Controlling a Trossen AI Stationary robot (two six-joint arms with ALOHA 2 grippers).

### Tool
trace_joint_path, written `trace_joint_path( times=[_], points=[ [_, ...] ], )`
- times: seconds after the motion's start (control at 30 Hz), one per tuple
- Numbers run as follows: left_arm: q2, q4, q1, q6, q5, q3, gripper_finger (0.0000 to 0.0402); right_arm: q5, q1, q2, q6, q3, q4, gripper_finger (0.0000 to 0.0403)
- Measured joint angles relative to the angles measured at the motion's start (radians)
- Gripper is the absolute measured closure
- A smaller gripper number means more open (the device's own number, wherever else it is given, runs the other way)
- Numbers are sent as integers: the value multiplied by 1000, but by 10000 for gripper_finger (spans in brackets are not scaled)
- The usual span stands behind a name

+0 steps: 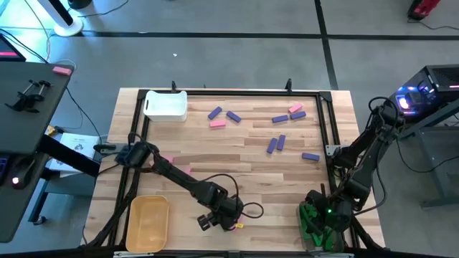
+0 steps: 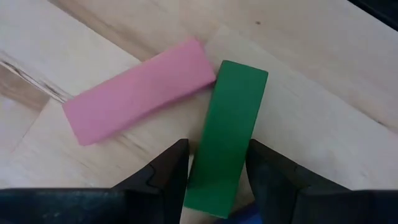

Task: Sort blocks
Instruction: Put the green wooden block into the black bin

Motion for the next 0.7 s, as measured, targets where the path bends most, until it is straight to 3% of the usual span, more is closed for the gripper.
trace_joint_path(
  times=[0.23,0.43,0.5,0.57,0.7],
  points=[
    [14,3,0,-35,4,2,262,0,0,0,16,0,1,191],
    [-58,-50,20,-202,11,-6,341,1,0,-2,-21,0,90,191],
    [-115,-84,43,-228,16,-2,347,14,0,-6,-39,0,147,191],
    [-172,-134,61,-247,-12,-1,347,69,-6,-13,-42,1,208,191],
    [-280,-106,92,-253,-186,-3,347,267,-65,-16,4,2,303,191]
  ],
)
